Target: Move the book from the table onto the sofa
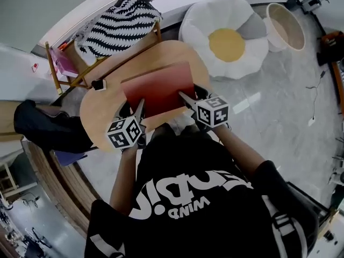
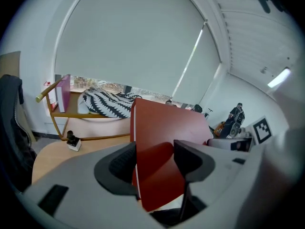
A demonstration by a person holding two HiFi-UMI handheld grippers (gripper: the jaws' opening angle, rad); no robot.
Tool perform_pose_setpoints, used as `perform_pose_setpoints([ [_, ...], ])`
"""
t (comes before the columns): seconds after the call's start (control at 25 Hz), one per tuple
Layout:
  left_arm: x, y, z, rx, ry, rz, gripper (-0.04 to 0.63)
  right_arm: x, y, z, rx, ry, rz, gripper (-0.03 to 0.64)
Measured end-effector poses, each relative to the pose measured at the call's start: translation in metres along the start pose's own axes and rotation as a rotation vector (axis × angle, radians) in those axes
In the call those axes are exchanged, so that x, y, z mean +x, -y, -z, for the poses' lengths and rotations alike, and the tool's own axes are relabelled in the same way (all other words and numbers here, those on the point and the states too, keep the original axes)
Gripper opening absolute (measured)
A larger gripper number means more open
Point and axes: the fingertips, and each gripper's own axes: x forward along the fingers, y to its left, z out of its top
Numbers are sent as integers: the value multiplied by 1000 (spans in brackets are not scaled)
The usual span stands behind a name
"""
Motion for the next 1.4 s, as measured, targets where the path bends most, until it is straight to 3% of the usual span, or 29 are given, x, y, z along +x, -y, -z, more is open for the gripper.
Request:
perform_pose_setpoints([
  [0.48, 77, 143, 9, 204, -119, 267, 250, -123, 104, 23, 191, 166, 274, 252],
  [0.84, 117, 259, 46, 319, -211, 463, 250, -225, 166, 62, 312, 251, 477, 252],
  [1.12, 132, 328, 74, 370, -265, 534, 250, -285, 200, 88, 368, 293, 554, 252],
  [1.4, 139, 364, 88, 362, -264, 541, 250, -315, 224, 94, 361, 307, 566, 252],
])
